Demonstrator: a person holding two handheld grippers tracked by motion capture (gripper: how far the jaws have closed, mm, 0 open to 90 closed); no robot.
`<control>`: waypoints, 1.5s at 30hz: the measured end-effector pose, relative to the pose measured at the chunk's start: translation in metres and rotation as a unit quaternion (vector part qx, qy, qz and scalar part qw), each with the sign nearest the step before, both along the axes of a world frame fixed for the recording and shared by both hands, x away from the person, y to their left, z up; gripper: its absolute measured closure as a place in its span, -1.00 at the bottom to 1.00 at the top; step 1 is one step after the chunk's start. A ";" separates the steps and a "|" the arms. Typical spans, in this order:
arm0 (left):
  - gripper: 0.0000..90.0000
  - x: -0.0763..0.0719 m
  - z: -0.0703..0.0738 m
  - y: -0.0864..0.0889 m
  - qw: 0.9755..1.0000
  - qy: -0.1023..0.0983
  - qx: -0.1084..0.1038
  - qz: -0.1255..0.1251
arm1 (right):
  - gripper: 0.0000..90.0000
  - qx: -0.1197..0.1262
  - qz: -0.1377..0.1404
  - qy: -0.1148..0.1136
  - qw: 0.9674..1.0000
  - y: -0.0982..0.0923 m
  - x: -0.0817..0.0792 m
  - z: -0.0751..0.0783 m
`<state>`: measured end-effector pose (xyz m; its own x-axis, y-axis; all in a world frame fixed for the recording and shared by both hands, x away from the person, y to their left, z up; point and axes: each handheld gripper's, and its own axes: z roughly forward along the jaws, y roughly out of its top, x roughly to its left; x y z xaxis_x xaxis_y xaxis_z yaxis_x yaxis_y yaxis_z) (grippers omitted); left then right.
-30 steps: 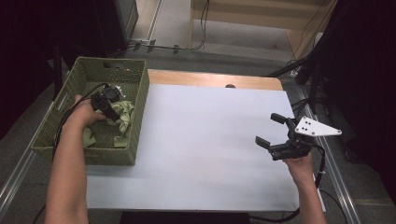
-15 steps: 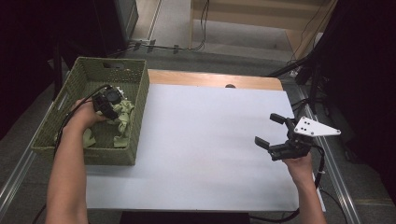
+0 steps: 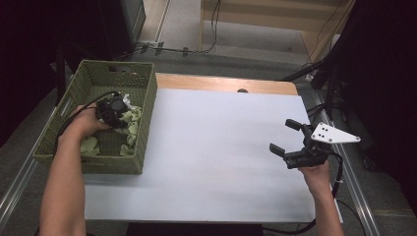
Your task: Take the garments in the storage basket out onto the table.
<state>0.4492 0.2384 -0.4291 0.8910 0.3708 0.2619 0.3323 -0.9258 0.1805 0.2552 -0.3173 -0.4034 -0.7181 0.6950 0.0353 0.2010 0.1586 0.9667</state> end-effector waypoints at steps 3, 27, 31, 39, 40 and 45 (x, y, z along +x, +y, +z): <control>0.50 -0.006 0.010 0.003 1.000 0.000 -0.012 -0.019 | -1.00 0.000 0.000 0.000 1.000 0.000 0.000 0.000; 0.51 -0.045 0.081 -0.003 0.989 -0.061 -0.070 -0.114 | -1.00 0.003 -0.001 0.000 1.000 -0.001 0.000 0.000; 0.51 -0.048 0.092 -0.006 0.987 -0.066 -0.084 -0.124 | -1.00 0.003 -0.002 0.001 1.000 -0.002 0.000 0.000; 0.51 -0.054 0.108 -0.024 0.979 -0.077 -0.116 -0.151 | -1.00 0.004 -0.001 0.000 1.000 -0.001 0.002 0.000; 0.51 -0.054 0.109 -0.029 0.978 -0.078 -0.115 -0.155 | -1.00 0.002 0.000 -0.001 1.000 -0.001 0.002 0.000; 0.51 -0.054 0.111 -0.050 0.975 -0.076 -0.113 -0.177 | -1.00 0.003 -0.001 0.001 1.000 -0.002 0.002 0.000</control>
<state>0.3949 0.1884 -0.3179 0.9311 0.1103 0.3477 -0.0471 -0.9088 0.4146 0.2569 -0.3192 -0.4039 -0.7162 0.6967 0.0415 0.2033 0.1513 0.9674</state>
